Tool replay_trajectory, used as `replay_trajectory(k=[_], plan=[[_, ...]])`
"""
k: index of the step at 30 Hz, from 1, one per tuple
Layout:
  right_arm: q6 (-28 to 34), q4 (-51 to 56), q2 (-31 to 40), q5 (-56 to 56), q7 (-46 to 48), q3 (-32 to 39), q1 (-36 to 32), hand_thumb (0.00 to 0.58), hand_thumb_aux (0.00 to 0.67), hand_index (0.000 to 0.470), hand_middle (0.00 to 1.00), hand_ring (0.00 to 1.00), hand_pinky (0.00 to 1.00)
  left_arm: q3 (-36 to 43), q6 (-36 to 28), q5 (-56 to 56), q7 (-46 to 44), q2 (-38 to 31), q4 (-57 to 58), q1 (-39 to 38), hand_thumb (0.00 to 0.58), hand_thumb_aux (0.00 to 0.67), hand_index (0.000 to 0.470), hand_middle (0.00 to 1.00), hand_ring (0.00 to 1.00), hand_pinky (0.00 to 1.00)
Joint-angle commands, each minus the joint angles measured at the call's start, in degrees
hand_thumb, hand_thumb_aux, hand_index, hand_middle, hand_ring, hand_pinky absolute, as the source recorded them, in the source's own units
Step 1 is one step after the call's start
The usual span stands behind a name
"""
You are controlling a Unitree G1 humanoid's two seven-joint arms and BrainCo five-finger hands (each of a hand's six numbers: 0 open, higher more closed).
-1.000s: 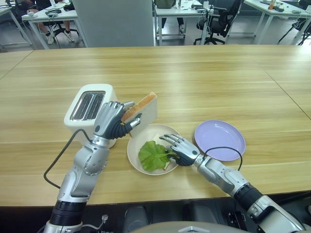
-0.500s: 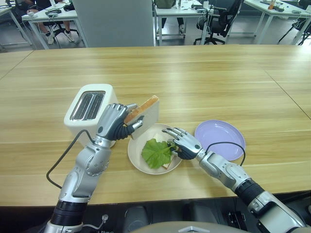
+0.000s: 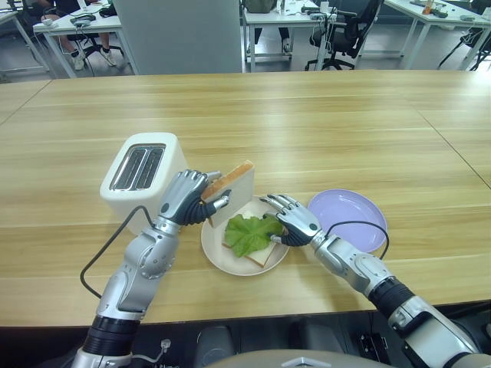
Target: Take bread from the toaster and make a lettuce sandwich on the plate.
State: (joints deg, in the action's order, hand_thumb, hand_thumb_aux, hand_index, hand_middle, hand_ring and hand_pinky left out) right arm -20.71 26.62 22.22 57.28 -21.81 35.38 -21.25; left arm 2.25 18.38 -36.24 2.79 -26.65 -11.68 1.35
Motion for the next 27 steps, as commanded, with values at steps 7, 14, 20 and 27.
replay_trajectory(k=[7, 14, 20, 27], plan=[[1.6, -2.3, 4.0, 0.5, 0.3, -0.8, 1.2, 0.0, 0.0, 0.0, 0.0, 0.0, 0.0, 0.9, 0.0, 3.6, -3.2, -0.1, 1.8, -0.2, 0.58, 0.67, 0.46, 1.0, 1.0, 1.0], [-1.7, -14.1, 9.7, -2.3, -6.6, -7.8, 7.7, 0.0, 0.0, 0.0, 0.0, 0.0, 0.0, -0.7, -8.9, 21.1, -9.2, 7.9, 2.3, 0.5, 0.58, 0.67, 0.46, 1.0, 1.0, 1.0], [-5.0, -21.8, 12.9, -1.2, -12.1, -11.6, 13.4, 0.0, 0.0, 0.0, 0.0, 0.0, 0.0, 0.4, -21.4, 30.7, -10.0, 19.2, 0.2, -3.4, 0.58, 0.67, 0.46, 1.0, 1.0, 1.0], [-8.0, -26.6, 12.9, 1.9, -13.4, -10.6, 16.1, 0.0, 0.0, 0.0, 0.0, 0.0, 0.0, 2.6, -24.7, 28.2, -6.3, 23.8, 0.6, -7.8, 0.58, 0.67, 0.46, 1.0, 1.0, 1.0]])
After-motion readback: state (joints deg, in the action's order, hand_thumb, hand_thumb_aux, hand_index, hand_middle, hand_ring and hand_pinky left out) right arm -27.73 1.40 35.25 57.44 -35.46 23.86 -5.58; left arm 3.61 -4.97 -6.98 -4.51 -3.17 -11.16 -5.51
